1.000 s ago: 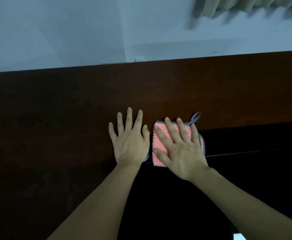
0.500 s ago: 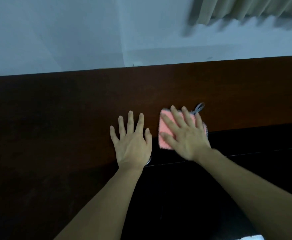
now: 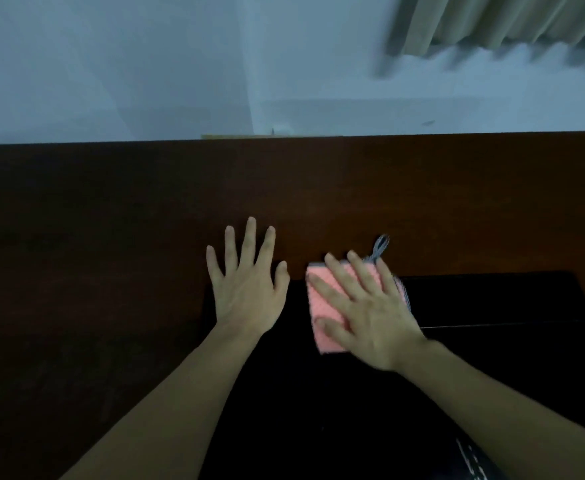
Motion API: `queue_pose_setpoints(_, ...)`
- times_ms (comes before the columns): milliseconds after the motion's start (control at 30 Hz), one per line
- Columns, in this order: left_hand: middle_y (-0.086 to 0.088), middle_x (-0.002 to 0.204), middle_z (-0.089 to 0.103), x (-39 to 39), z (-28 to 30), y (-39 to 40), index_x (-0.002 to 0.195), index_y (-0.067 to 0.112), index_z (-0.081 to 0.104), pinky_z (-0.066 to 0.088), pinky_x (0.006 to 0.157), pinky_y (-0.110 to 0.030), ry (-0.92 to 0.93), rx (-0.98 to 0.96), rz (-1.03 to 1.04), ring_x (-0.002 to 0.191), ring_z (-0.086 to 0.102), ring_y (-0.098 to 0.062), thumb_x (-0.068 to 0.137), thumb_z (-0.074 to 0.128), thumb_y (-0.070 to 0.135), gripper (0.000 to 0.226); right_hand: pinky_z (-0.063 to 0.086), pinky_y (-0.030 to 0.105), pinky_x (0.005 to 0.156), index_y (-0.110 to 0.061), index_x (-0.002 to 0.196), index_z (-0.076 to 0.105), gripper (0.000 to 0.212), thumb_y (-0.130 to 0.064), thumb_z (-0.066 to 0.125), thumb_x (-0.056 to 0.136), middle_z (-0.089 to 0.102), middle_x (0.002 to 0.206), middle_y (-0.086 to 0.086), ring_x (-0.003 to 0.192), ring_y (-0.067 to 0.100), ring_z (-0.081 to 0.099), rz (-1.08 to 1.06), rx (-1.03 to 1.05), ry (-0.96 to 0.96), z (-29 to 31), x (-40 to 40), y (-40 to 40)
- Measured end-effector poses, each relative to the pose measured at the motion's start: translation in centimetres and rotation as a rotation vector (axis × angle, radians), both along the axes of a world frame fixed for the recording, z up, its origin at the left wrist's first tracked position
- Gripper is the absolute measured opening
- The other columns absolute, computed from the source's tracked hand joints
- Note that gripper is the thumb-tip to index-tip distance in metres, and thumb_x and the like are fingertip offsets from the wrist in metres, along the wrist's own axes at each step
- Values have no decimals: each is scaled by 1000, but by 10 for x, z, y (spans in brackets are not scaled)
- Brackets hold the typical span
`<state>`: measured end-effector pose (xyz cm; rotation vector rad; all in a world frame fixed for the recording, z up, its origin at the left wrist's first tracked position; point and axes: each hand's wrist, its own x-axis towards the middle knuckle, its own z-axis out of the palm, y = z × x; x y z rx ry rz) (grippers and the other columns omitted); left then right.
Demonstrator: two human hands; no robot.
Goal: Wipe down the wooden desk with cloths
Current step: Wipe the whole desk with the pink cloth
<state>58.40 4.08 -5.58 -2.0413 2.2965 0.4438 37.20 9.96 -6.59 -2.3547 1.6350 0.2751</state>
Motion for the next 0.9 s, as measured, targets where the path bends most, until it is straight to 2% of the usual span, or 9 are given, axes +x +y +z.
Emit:
queue_pose_setpoints(67,7,168,-17,-12,2,-3,160,38,-3,-12,121,-54,44,4,-15,154,-21,-24,106,24,50,62,-14,57,121,-48,151,-29,66,-71,-2,96,-33,163,-6,150,28,-30,-74,-28,32,-1,-11,-36)
queue_pose_setpoints(200,10,169,-11,-24,-9,-3,161,41,3,-11,124,-52,67,0,-53,155,-17,-20,107,22,48,58,-13,58,121,-45,155,-21,69,-71,-5,93,-27,166,-5,152,27,-25,-153,-6,58,-2,-25,-89)
queue_pose_setpoints(333,13,169,-8,-24,-12,-6,160,43,7,-8,124,-49,64,15,-28,156,-13,-18,107,23,49,56,-9,62,121,-41,156,-23,67,-67,1,99,-25,166,-1,153,32,-22,-57,-7,50,2,-24,-50)
queue_pose_setpoints(367,13,169,-8,-24,-12,-6,160,44,7,-8,124,-49,60,11,-22,155,-13,-17,107,24,49,56,-5,63,121,-40,157,-20,66,-66,5,101,-19,168,1,154,34,-15,2,-27,32,2,-26,-30)
queue_pose_setpoints(467,13,169,-5,-27,-14,-5,160,44,9,-8,123,-48,63,-10,-10,156,-11,-17,106,25,49,56,10,64,115,-35,162,11,67,-66,17,103,13,169,7,153,40,15,151,-19,-15,2,-41,15)
queue_pose_setpoints(500,13,169,-4,-27,-14,-4,160,44,10,-8,123,-48,63,-14,-5,156,-11,-17,106,25,49,56,11,63,114,-35,162,15,67,-67,19,103,16,168,6,152,40,16,180,-3,-15,1,-46,18)
queue_pose_setpoints(600,13,169,-3,-28,-13,-4,160,44,12,-7,124,-48,61,-6,12,156,-10,-16,106,27,47,56,-3,61,119,-44,160,-4,68,-72,15,101,-6,169,-1,154,35,-6,211,-5,-25,-3,-53,-6)
queue_pose_setpoints(700,13,169,0,-27,-12,-4,160,44,16,-5,125,-48,78,-12,18,156,-8,-16,106,28,46,55,-13,59,121,-47,154,-22,67,-71,8,99,-26,165,-7,153,29,-23,71,-41,-23,-5,-55,-57)
queue_pose_setpoints(900,14,169,2,-26,-13,-3,159,44,18,-5,125,-47,93,-40,17,156,-7,-15,105,26,46,55,-13,61,120,-44,157,-17,68,-71,0,96,-24,167,-3,153,30,-23,-60,-29,42,-3,-46,-113)
